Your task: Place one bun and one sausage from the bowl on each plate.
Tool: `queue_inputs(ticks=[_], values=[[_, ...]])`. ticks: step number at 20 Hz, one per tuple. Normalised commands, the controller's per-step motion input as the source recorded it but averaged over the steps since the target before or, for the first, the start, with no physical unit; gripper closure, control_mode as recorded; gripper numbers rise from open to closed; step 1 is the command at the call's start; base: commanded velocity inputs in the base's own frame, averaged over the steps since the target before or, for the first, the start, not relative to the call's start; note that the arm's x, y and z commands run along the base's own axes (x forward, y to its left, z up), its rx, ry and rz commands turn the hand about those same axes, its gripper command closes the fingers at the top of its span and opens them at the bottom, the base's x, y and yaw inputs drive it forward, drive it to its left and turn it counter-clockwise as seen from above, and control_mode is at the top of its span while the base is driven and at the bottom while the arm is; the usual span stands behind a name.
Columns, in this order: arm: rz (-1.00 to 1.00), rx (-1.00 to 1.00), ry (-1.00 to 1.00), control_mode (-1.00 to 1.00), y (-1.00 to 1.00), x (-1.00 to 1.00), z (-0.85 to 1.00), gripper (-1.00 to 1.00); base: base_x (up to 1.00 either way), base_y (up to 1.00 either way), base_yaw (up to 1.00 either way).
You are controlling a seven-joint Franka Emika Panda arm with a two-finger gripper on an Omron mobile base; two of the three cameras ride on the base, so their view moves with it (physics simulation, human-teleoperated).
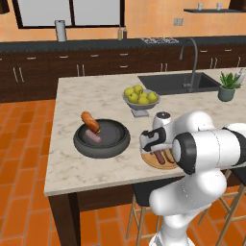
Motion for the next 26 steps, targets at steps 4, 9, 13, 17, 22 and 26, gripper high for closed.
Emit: queue_inputs(ticks=[4, 9, 13, 17, 22, 26], values=[[0.01, -0.03, -0.01, -1.00, 0.00, -0.01, 0.16, -1.00, 0.00, 0.00, 0.00], [0.00, -0.08, -0.03, -1.00, 0.03, -0.03, 0.47, -1.00, 0.00, 0.00, 0.00], [0.00, -0.01, -0.15, -1.00, 0.15, -0.05, 0.74, -1.00, 0.00, 0.00, 0.00], [0.06, 0.14, -0.28, -1.00, 0.62, 0.00, 0.99, -1.00, 0.00, 0.00, 0.00], [0.07, 0.19, -0.20, -1.00, 0.97, 0.02, 1.00, -1.00, 0.00, 0.00, 0.00], [0.02, 0.05, 0.00, -1.00, 0.96, 0.22, 0.97, -1.00, 0.00, 0.00, 0.00]])
